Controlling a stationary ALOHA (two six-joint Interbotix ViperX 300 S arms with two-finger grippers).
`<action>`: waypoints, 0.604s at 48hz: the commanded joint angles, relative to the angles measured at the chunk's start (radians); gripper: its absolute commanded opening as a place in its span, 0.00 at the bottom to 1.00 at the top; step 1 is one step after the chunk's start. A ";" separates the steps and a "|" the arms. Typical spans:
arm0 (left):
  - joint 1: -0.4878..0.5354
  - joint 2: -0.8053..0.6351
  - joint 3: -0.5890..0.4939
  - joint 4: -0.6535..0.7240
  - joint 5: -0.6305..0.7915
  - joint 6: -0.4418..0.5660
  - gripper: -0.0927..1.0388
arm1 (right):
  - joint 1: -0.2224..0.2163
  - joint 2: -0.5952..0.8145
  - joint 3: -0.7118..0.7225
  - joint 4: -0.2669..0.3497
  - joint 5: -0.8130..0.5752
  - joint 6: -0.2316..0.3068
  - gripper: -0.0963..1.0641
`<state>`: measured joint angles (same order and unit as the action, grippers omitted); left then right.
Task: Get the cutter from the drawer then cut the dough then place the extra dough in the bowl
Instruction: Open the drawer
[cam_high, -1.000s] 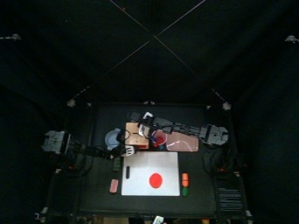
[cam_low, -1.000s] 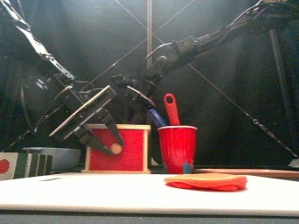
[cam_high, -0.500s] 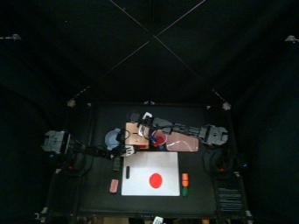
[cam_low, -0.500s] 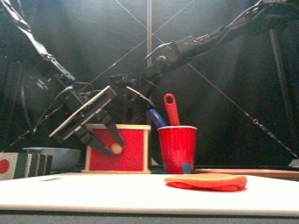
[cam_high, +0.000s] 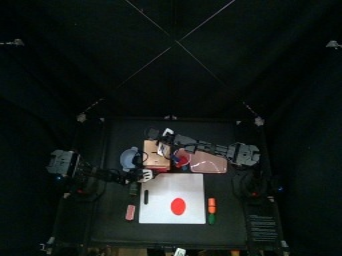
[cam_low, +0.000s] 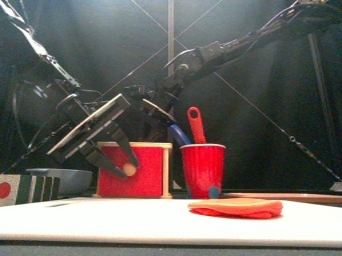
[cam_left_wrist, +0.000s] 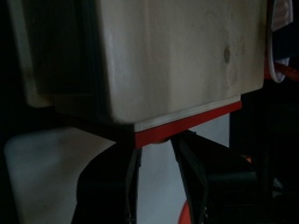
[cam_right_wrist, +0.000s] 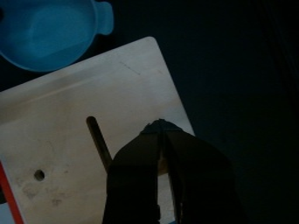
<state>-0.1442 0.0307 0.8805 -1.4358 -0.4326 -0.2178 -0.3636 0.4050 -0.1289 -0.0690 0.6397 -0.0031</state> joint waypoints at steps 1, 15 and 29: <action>-0.054 -0.003 -0.006 -0.029 0.003 0.000 0.61 | 0.003 -0.011 -0.005 0.005 0.003 0.002 0.12; -0.138 -0.003 -0.026 -0.078 -0.034 0.000 0.61 | 0.012 -0.005 -0.005 0.006 0.003 0.008 0.12; -0.184 -0.003 -0.055 -0.094 -0.041 0.002 0.61 | 0.014 -0.002 -0.005 0.009 0.006 0.014 0.12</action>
<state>-0.3083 0.0368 0.8529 -1.5309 -0.4709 -0.2194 -0.3528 0.4111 -0.1319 -0.0629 0.6397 0.0092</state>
